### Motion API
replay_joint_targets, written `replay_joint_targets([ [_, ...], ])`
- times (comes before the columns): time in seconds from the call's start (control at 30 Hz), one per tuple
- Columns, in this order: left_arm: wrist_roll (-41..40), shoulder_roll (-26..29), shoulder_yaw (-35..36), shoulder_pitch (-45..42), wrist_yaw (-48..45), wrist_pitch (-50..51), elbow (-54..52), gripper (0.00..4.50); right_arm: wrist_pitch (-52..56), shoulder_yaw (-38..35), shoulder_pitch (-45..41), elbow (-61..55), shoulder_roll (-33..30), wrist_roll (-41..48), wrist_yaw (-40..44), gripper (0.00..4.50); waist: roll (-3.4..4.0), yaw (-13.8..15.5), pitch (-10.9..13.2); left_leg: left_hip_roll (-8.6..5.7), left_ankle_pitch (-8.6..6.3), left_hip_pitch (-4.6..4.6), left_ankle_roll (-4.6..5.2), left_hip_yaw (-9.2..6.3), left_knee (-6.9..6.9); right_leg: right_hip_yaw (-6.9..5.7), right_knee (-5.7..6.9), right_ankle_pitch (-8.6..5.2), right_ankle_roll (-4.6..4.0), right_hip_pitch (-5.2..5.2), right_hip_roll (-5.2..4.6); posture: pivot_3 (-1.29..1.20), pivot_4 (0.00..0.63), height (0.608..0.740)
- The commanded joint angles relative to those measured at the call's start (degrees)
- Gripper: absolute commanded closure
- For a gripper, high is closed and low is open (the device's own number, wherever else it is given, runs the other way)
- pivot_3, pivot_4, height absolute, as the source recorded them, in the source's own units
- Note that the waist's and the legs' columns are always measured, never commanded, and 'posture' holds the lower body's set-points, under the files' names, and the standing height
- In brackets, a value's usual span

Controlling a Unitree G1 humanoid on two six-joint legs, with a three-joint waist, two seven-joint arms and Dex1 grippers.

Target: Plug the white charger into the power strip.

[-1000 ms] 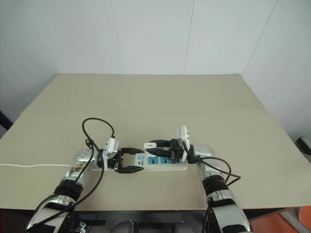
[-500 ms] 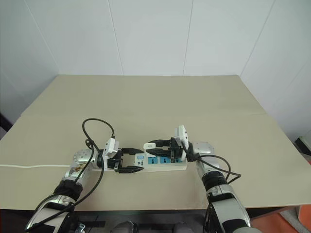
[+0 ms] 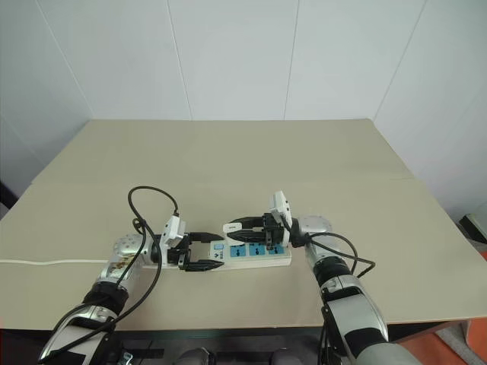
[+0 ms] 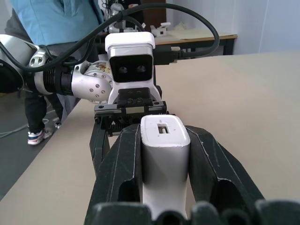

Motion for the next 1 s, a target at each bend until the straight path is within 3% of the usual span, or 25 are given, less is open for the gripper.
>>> replay_joint_targets([
  [0.03,0.29,0.64,-0.86,1.17,-1.88,0.49,-1.59,1.32,1.08,0.11,2.28,5.79,-2.31,-4.51,-1.14,3.39,0.0,0.0,0.0,0.0,0.0,0.0,0.0,0.0,0.0,0.0,0.0,0.0,0.0,0.0,0.0,0.0,0.15,0.74],
  [0.57,0.08,0.22,-0.94,1.85,-1.43,1.5,-3.0,1.32,0.52,-1.21,5.54,2.52,-1.57,-4.02,-0.7,3.39,0.02,0.08,-0.02,0.0,0.0,-0.09,0.0,0.02,-0.12,0.01,-0.05,-0.01,-0.13,-0.1,0.0,0.0,0.15,0.74],
  [1.0,0.04,0.47,-0.68,2.68,-0.66,2.3,-4.39,1.32,-3.43,-1.15,6.22,6.42,-0.61,-5.22,-1.75,3.39,-0.07,-0.05,-0.08,0.01,-0.01,-0.04,-0.01,0.02,-0.17,0.01,-0.09,-0.08,-0.06,-0.07,0.0,0.0,0.15,0.74],
])
